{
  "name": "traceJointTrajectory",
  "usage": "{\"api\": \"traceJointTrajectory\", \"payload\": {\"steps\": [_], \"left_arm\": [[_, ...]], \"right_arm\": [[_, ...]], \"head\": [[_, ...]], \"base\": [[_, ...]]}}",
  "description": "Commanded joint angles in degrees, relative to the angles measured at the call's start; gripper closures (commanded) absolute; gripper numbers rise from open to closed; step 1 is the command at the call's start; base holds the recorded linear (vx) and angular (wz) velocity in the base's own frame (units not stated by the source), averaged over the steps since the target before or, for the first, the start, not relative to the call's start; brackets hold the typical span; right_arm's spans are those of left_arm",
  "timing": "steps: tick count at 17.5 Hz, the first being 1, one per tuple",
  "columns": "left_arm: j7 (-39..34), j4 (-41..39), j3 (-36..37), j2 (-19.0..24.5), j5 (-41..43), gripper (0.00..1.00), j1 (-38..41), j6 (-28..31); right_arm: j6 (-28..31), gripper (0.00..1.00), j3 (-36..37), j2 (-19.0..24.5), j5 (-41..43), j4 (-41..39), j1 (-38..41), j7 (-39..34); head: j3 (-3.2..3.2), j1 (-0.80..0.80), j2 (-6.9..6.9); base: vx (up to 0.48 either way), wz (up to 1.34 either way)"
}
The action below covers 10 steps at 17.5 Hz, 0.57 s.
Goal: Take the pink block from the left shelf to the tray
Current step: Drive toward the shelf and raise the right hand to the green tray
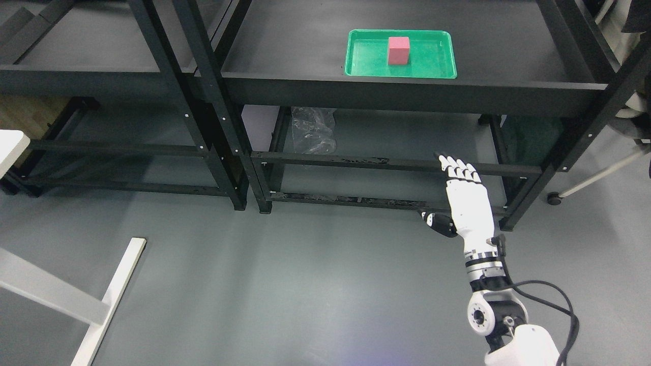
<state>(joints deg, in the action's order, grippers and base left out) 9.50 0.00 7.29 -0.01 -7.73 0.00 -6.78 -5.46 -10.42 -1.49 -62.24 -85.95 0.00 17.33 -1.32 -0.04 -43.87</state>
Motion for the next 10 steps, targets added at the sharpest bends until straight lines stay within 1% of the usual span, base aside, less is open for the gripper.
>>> {"api": "traceJointTrajectory", "payload": {"steps": [1,4,5,7,10], "left_arm": [[0.0,-1.0,0.0,1.0,0.0,0.00,1.1,0.0],[0.0,-1.0,0.0,1.0,0.0,0.00,1.1,0.0],[0.0,-1.0,0.0,1.0,0.0,0.00,1.1,0.0],[0.0,-1.0,0.0,1.0,0.0,0.00,1.1,0.0],[0.0,-1.0,0.0,1.0,0.0,0.00,1.1,0.0]], "right_arm": [[0.2,0.01,1.4,0.5,-9.8,-3.4,-1.7,6.4],[1.0,0.01,2.0,0.5,-5.8,-4.2,-1.7,7.7],[3.0,0.01,2.0,0.5,-4.7,-4.2,-1.8,8.1],[5.4,0.01,2.0,0.5,-3.9,-4.2,-1.8,8.3],[5.5,0.01,1.6,0.5,-3.9,-4.2,-1.8,8.3]], "head": [[0.00,0.00,0.00],[0.00,0.00,0.00],[0.00,0.00,0.00],[0.00,0.00,0.00],[0.00,0.00,0.00]], "base": [[0.193,-0.02],[0.232,-0.03],[0.228,-0.02],[0.219,-0.02],[0.222,-0.01]]}}
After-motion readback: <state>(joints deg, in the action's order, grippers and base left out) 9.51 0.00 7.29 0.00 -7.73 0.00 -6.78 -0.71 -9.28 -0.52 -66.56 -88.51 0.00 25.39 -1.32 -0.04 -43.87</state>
